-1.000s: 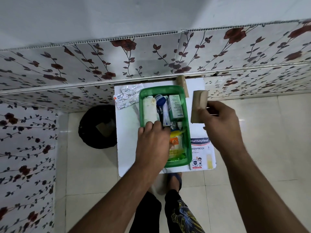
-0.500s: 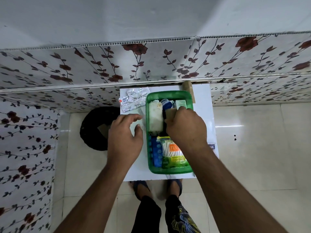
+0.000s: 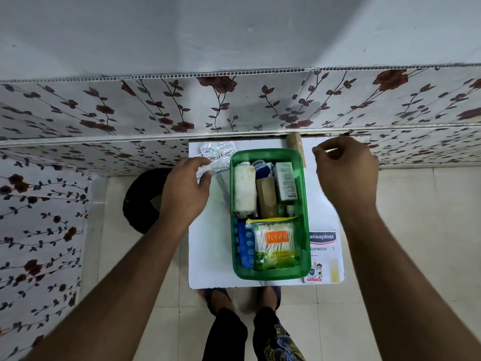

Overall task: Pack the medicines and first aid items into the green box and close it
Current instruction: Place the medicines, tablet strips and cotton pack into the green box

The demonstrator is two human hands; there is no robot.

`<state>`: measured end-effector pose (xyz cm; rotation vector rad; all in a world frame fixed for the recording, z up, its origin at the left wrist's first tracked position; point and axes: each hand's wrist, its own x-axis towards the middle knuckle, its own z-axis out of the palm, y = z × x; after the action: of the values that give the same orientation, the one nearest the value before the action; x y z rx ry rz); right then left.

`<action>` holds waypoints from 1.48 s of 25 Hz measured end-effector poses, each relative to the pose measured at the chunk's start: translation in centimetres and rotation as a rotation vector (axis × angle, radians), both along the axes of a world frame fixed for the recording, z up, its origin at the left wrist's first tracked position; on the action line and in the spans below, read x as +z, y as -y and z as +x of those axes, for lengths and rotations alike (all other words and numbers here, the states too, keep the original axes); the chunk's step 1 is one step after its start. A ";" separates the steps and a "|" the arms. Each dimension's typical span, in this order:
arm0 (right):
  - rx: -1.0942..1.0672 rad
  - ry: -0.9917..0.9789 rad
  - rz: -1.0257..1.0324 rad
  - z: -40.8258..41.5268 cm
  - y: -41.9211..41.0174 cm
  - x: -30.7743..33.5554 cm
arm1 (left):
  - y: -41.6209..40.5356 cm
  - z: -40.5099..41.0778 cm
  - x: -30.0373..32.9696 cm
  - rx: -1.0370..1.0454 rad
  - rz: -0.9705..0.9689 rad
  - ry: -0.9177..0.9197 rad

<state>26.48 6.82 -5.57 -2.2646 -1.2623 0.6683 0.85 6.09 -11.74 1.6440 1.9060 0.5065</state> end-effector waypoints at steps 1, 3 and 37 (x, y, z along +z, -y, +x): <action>-0.017 -0.003 -0.067 1.1 -1.2 -1.1 | -1.3 -0.2 -0.7 -0.049 -0.008 -0.068; 0.063 -0.005 -0.247 2.2 -3.3 -4.0 | -3.2 -0.1 -1.9 -0.140 -0.029 -0.196; 0.340 0.264 -0.168 -3.3 3.5 0.4 | 2.7 5.4 3.6 -0.098 0.035 -0.321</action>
<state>23.22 3.27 -5.13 -2.3535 -1.8075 0.6248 6.23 3.38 -8.14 1.9245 2.0358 0.2476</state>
